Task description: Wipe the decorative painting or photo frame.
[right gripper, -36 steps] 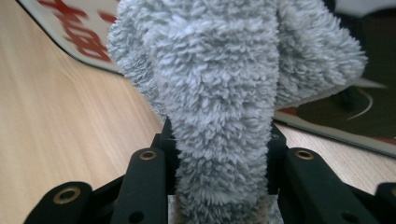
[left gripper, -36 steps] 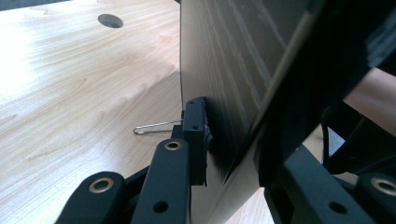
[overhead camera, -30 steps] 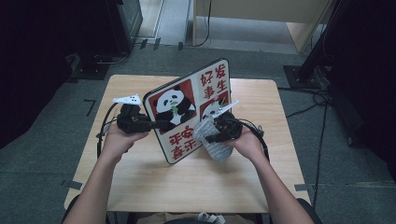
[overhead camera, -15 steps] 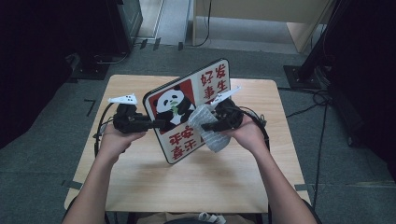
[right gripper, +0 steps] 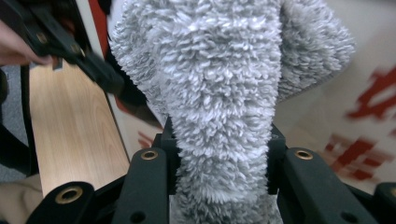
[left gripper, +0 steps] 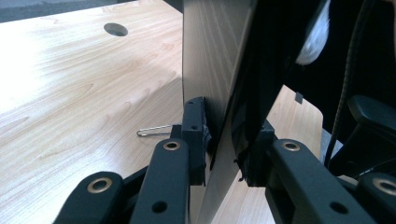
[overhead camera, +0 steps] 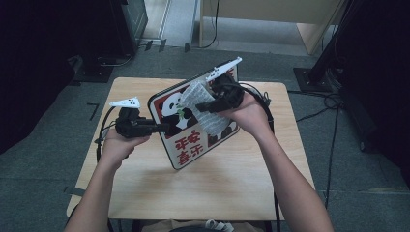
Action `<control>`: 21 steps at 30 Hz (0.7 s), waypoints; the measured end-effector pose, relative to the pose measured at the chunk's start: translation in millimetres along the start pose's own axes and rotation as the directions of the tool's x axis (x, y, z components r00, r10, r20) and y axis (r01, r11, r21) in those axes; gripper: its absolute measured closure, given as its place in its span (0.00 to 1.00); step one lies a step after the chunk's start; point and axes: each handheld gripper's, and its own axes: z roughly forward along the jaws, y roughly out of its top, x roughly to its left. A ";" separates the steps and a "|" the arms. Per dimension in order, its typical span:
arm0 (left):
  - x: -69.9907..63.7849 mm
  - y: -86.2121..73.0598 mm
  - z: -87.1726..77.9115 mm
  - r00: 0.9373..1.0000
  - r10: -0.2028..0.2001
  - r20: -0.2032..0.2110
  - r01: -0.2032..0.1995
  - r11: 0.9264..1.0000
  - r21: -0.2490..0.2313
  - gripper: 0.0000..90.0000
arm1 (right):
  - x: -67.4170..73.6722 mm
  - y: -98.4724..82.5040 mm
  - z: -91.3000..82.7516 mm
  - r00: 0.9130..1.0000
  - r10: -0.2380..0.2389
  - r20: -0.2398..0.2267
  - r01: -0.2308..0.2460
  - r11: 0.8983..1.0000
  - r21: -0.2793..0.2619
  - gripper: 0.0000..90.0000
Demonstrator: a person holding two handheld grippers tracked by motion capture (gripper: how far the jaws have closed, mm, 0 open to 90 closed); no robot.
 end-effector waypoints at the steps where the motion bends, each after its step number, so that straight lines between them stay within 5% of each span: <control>1: 0.1 0.1 0.0 1.000 0.000 0.000 0.000 1.000 0.001 0.84 | 0.8 4.7 -1.9 1.000 -0.009 0.005 0.009 1.000 -0.007 0.72; 10: 1.2 -0.3 0.0 1.000 -0.001 0.004 0.001 1.000 -0.003 0.84 | 8.6 31.0 -5.6 0.999 -0.035 0.016 0.035 0.999 -0.018 0.72; 21: 1.7 -0.3 -0.3 1.000 0.002 0.005 -0.002 1.000 -0.001 0.84 | 5.6 23.1 7.3 0.999 -0.029 0.015 0.029 1.000 0.011 0.72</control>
